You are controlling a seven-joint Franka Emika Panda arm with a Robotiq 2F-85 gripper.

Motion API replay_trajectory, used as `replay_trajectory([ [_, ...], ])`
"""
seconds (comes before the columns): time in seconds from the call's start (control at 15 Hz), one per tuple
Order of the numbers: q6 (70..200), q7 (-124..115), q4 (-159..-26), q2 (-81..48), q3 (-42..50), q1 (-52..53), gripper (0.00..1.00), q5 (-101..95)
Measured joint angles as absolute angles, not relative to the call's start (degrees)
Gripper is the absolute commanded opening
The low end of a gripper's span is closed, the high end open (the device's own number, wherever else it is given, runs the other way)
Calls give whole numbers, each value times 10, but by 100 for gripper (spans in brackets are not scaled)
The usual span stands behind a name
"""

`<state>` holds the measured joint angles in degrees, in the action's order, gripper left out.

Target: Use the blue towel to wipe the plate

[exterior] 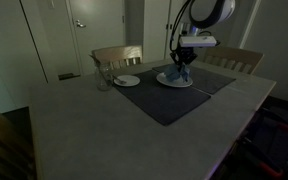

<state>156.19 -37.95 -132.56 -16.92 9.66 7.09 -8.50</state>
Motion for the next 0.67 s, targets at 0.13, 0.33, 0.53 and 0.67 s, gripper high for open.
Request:
replay_trajectory([
  [0.13,1562,-379,-1326,-169,97,71,7,-85],
  [0.33,1562,-379,-1326,-169,97,71,7,-85],
  [0.53,1562,-379,-1326,-169,97,71,7,-85],
  [0.67,1562,-379,-1326,-169,97,71,2,-85],
])
